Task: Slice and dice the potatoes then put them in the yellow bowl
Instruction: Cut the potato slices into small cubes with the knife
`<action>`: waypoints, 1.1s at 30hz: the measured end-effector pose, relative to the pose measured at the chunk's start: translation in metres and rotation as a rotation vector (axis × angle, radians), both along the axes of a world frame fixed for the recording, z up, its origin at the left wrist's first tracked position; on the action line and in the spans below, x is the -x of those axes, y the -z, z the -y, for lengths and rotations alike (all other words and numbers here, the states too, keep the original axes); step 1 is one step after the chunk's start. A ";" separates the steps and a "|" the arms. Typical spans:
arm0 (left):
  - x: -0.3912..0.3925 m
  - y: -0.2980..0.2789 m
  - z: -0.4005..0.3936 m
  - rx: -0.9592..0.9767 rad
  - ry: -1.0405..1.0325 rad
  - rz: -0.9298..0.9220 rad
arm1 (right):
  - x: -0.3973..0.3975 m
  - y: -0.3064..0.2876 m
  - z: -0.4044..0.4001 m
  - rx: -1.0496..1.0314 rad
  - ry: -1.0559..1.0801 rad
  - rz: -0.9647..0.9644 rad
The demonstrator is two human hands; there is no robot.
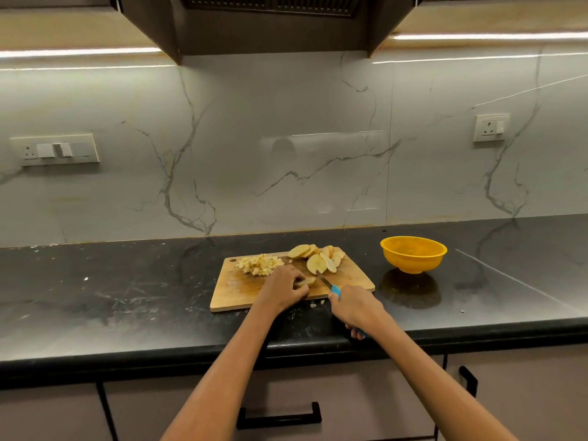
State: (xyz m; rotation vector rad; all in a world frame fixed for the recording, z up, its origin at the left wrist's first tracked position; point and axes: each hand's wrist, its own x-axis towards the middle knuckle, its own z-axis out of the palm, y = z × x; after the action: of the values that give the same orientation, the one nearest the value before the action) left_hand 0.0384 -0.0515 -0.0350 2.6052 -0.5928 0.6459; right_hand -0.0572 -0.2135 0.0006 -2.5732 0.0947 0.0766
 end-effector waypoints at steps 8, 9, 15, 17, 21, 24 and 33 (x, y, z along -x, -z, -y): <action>-0.002 0.000 -0.001 -0.002 0.003 -0.005 | -0.002 0.004 -0.009 0.237 -0.030 0.086; -0.002 0.001 0.000 -0.002 -0.009 -0.001 | -0.003 0.004 -0.010 0.255 -0.039 0.089; 0.002 0.005 0.000 0.002 -0.082 0.043 | -0.006 0.003 -0.017 0.284 -0.060 0.093; 0.003 0.008 -0.001 0.013 -0.089 0.048 | -0.007 0.003 -0.019 0.242 -0.046 0.083; 0.002 0.010 -0.009 -0.002 -0.034 0.045 | -0.006 0.006 -0.022 0.077 -0.018 0.047; 0.002 0.007 -0.012 0.002 0.041 0.029 | -0.007 0.009 -0.024 0.054 -0.020 0.034; 0.003 0.006 -0.013 0.018 0.041 0.016 | -0.003 0.006 -0.026 0.117 -0.047 0.051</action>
State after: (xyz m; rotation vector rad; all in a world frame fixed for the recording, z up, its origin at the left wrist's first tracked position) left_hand 0.0351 -0.0389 -0.0408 2.5664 -0.6411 0.6572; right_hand -0.0538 -0.1880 -0.0056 -2.6922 0.0195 0.0240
